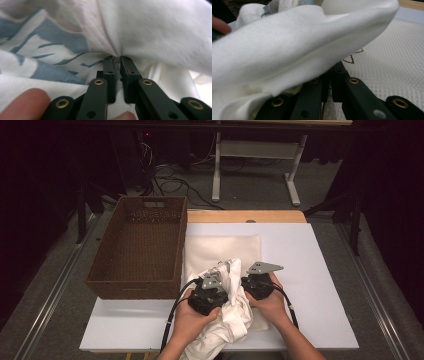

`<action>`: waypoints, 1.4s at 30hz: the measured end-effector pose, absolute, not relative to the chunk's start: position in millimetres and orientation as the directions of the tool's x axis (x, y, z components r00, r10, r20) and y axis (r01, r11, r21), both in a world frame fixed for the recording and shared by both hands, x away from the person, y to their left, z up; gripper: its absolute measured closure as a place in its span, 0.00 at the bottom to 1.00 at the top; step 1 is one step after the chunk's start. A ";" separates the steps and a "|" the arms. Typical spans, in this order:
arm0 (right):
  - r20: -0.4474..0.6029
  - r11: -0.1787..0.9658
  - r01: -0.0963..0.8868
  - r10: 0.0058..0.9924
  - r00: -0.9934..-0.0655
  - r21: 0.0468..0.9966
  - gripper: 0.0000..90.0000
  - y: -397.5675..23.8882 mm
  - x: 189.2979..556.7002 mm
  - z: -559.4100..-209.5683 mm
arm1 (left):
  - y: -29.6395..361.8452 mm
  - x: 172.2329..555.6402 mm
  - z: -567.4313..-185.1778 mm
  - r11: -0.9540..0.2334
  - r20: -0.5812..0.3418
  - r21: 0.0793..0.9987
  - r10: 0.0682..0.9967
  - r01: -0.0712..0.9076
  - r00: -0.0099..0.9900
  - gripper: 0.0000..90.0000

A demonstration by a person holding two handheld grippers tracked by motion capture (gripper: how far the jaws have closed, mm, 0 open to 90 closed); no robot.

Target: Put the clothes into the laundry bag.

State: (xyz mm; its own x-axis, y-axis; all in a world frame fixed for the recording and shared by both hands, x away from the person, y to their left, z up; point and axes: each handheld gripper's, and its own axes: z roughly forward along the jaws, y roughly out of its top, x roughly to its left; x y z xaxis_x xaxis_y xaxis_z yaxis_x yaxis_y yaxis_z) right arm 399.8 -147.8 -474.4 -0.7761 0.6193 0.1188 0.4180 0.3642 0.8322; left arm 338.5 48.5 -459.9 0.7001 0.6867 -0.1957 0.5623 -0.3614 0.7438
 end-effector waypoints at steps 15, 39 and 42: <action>0.130 0.348 0.419 0.619 -0.775 0.838 0.98 -146.6 397.2 -470.6 | 37.4 341.9 -478.9 -0.355 -0.199 0.706 0.732 0.614 0.652 0.91; 0.145 0.333 0.415 0.606 -0.782 0.847 0.98 -152.9 397.0 -467.3 | 85.0 337.1 -437.2 -0.161 -0.117 0.849 0.871 0.503 0.477 0.26; 0.143 0.333 0.412 0.604 -0.784 0.848 0.98 -151.4 396.9 -466.9 | 82.1 341.0 -448.3 -0.223 -0.096 0.811 0.861 0.541 0.500 0.38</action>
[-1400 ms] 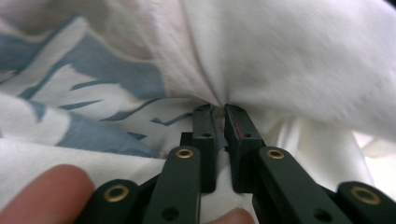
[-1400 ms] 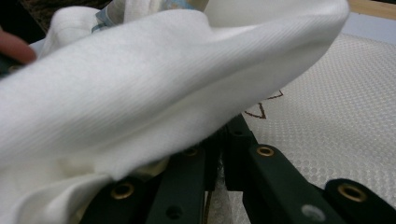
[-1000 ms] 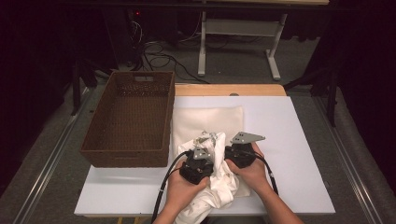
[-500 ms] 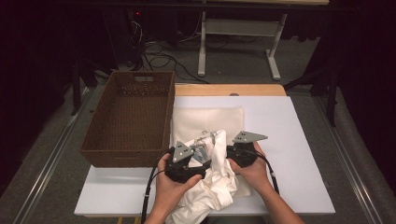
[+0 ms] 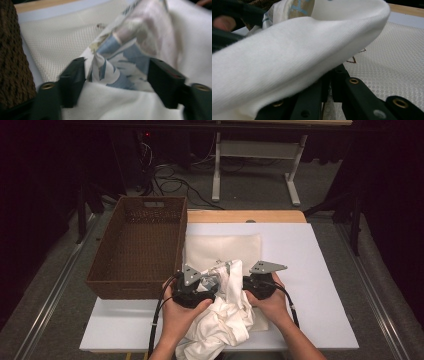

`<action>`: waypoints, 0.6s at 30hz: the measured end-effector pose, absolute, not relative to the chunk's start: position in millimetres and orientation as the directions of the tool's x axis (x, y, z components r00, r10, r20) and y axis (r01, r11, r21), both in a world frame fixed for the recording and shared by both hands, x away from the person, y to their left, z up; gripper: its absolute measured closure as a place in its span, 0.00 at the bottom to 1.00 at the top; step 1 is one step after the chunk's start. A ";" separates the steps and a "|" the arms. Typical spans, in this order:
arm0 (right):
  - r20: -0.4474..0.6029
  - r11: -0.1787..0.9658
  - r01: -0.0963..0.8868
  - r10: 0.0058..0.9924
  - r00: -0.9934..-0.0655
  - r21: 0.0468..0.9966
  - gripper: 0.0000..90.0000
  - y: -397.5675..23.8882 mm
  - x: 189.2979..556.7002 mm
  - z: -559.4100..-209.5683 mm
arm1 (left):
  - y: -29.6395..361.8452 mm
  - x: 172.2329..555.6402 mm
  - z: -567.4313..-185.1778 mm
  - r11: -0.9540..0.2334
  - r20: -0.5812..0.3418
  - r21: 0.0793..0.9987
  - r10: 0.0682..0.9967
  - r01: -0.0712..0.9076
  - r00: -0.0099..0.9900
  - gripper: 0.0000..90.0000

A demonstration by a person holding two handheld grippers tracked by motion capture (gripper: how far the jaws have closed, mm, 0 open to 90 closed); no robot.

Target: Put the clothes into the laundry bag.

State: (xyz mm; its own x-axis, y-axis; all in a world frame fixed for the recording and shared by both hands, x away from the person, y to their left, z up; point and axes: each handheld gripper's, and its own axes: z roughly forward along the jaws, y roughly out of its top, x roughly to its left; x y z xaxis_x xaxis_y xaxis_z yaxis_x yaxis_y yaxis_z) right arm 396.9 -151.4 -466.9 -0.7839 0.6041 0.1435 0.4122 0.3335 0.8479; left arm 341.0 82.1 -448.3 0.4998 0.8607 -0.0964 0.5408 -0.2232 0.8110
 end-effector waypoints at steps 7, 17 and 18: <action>0.142 0.330 0.410 0.606 -0.783 0.850 0.98 -152.8 398.2 -467.0 | 89.7 332.6 -446.2 -0.225 -0.180 0.824 0.766 0.520 0.617 0.94; 0.118 0.305 0.374 0.617 -0.778 0.876 0.98 -150.4 394.0 -460.7 | 60.3 335.5 -476.6 -0.329 -0.275 0.725 0.668 0.606 0.692 0.94; 0.115 0.310 0.372 0.614 -0.781 0.875 0.99 -150.0 392.9 -459.7 | 59.4 337.6 -477.0 -0.323 -0.273 0.720 0.682 0.614 0.678 0.94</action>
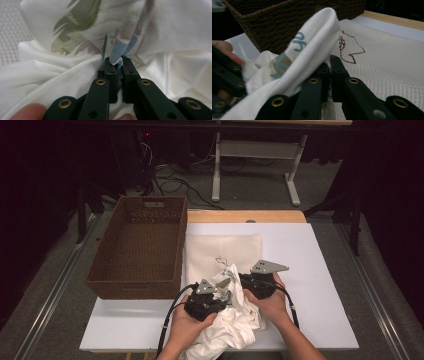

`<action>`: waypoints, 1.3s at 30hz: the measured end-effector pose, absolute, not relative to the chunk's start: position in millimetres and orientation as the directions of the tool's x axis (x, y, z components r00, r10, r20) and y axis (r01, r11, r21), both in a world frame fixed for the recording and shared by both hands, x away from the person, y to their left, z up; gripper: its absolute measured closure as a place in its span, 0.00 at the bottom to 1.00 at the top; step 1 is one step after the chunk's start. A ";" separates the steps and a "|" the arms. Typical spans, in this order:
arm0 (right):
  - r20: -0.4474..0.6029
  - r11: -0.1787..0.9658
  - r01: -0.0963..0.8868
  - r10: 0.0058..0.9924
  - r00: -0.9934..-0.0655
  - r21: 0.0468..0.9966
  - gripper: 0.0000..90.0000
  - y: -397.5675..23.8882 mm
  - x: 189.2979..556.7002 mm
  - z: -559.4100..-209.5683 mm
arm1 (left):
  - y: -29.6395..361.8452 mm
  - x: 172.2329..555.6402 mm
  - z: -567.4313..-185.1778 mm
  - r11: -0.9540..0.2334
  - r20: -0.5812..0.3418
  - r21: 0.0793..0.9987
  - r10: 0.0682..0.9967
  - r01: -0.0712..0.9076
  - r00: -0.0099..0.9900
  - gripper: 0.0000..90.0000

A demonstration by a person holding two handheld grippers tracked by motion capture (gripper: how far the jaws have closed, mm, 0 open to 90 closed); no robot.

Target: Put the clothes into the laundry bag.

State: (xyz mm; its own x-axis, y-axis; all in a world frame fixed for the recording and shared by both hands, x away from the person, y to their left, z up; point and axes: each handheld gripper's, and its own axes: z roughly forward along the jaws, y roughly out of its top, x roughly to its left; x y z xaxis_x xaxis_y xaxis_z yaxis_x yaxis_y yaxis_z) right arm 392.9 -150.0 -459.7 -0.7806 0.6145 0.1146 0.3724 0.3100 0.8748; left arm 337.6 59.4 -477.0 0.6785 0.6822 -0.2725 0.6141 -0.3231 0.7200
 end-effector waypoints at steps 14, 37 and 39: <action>0.144 0.309 0.380 0.581 -0.801 0.872 0.99 -158.3 389.9 -458.0 | 69.5 336.1 -462.1 -0.251 -0.208 0.787 0.752 0.563 0.625 0.61; 0.163 0.276 0.386 0.587 -0.793 0.880 0.99 -156.3 389.0 -450.4 | 14.4 350.4 -474.4 -0.480 -0.047 0.721 0.686 0.500 0.726 0.96; 0.163 0.284 0.388 0.584 -0.795 0.877 0.99 -157.4 388.4 -450.4 | 14.7 351.8 -473.5 -0.472 -0.022 0.725 0.712 0.502 0.702 0.96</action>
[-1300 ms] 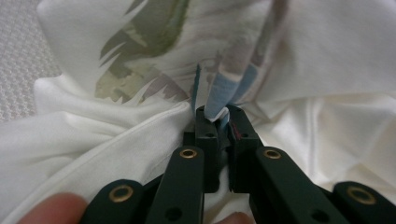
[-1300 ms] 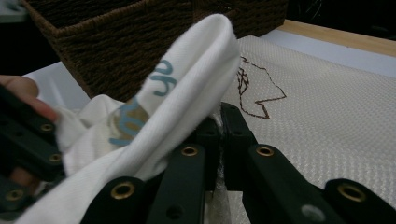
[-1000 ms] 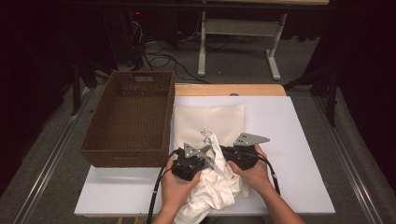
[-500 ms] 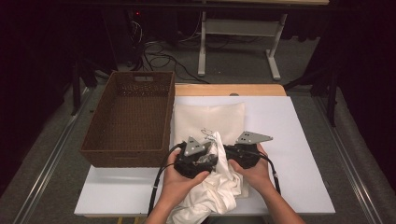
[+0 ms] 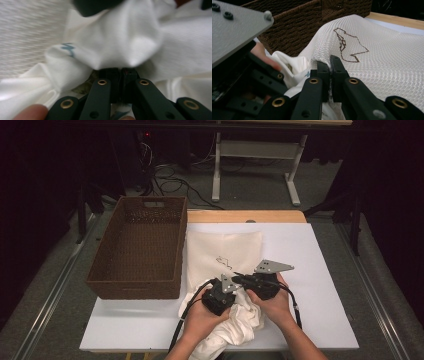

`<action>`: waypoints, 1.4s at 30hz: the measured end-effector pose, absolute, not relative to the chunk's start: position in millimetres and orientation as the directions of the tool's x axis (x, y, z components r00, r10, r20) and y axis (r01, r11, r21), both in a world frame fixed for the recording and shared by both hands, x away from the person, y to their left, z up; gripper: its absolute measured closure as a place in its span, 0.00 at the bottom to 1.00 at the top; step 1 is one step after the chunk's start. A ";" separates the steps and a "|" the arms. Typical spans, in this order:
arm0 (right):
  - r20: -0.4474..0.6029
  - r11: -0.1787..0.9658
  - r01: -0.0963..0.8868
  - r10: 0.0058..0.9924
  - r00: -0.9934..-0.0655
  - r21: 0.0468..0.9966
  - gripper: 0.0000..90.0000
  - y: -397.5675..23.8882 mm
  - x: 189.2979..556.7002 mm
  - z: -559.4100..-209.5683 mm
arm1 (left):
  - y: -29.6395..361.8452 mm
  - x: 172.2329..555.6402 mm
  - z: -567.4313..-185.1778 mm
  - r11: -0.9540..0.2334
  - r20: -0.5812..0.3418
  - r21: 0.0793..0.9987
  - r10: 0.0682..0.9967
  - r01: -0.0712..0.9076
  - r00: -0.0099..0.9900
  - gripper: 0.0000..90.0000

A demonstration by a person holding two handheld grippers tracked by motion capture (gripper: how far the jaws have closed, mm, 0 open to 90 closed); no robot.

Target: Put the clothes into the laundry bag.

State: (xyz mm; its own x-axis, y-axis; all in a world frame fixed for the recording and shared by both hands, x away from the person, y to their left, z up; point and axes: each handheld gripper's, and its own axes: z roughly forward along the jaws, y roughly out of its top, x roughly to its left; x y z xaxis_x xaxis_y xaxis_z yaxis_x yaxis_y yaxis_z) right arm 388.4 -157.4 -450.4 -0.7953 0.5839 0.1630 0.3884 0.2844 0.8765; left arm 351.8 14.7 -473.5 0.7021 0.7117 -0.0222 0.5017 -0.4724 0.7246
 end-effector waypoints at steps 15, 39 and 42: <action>0.171 0.289 0.397 0.579 -0.797 0.871 0.99 -163.9 386.0 -449.0 | 46.1 336.3 -455.0 -0.237 -0.165 0.824 0.768 0.515 0.618 0.61; 0.235 0.236 0.427 0.564 -0.792 0.873 0.99 -165.7 383.7 -445.5 | 16.6 337.4 -464.6 -0.229 -0.154 0.795 0.820 0.562 0.551 0.83; 0.238 0.247 0.429 0.552 -0.799 0.869 0.99 -164.3 382.9 -444.3 | 11.7 344.2 -476.0 -0.210 -0.111 0.793 0.873 0.572 0.474 0.82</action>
State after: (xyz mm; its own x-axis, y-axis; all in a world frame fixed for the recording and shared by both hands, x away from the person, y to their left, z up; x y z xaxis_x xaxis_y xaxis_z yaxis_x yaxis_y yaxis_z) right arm 382.9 -164.3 -444.3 -0.7994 0.5518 0.2376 0.4290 0.2475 0.8687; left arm 344.2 11.7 -476.0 0.4742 0.8733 -0.1114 0.5725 -0.2098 0.7926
